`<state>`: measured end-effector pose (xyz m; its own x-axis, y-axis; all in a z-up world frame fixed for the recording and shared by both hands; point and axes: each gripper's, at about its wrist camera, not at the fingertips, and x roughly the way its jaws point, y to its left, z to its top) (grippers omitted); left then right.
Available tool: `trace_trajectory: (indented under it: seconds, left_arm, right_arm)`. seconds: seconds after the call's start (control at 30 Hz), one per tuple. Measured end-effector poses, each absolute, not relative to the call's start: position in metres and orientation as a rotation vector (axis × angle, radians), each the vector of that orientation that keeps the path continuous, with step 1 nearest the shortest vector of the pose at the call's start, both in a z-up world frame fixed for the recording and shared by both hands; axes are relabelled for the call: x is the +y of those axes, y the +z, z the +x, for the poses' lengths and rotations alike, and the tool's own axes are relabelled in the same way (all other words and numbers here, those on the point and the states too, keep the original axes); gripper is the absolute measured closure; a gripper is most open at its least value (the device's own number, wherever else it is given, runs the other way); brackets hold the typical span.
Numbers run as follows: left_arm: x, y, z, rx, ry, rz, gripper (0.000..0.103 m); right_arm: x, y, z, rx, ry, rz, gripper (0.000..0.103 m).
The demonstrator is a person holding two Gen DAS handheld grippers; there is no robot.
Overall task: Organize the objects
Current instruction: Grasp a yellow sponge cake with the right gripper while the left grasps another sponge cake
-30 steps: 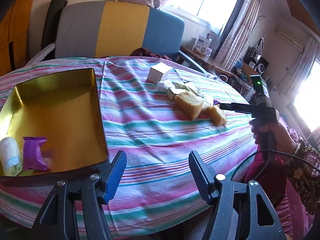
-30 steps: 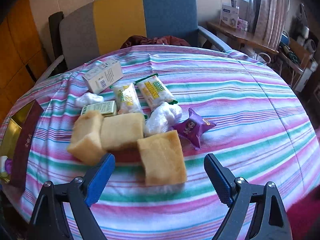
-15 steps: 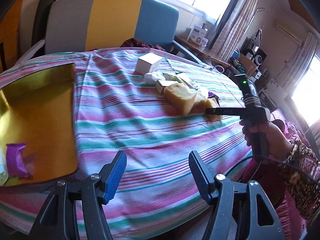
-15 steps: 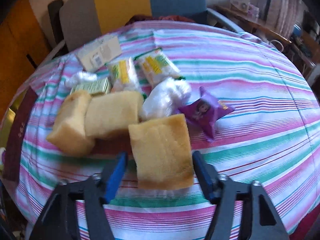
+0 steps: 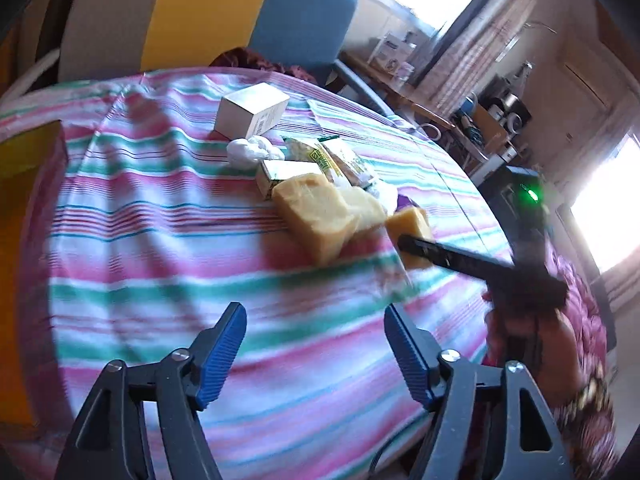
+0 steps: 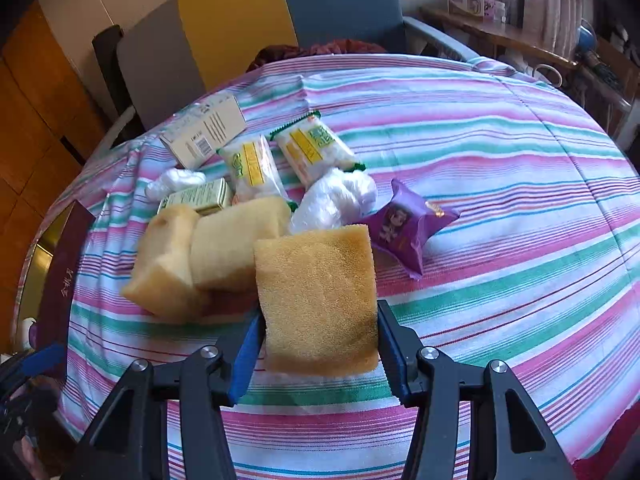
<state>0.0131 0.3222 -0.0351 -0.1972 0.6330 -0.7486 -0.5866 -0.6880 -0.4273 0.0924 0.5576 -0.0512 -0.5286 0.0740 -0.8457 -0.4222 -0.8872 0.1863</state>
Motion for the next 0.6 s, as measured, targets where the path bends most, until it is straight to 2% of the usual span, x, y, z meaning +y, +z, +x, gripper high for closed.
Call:
trace_trajectory:
  seconds: [0.4, 0.47, 0.6]
  left_arm:
    - [0.403, -0.063, -0.041, -0.230, 1.933, -1.380, 0.027]
    - [0.410, -0.066, -0.046, -0.232, 1.951, -1.381, 0.023]
    - [0.417, -0.074, -0.048, -0.190, 1.969, -1.383, 0.022]
  right_arm:
    - [0.572, -0.047, 0.091, 0.609, 2.465, -1.274, 0.049]
    - [0.572, -0.046, 0.092, 0.614, 2.465, -1.270, 0.049]
    - [0.572, -0.045, 0.093, 0.621, 2.474, -1.263, 0.049]
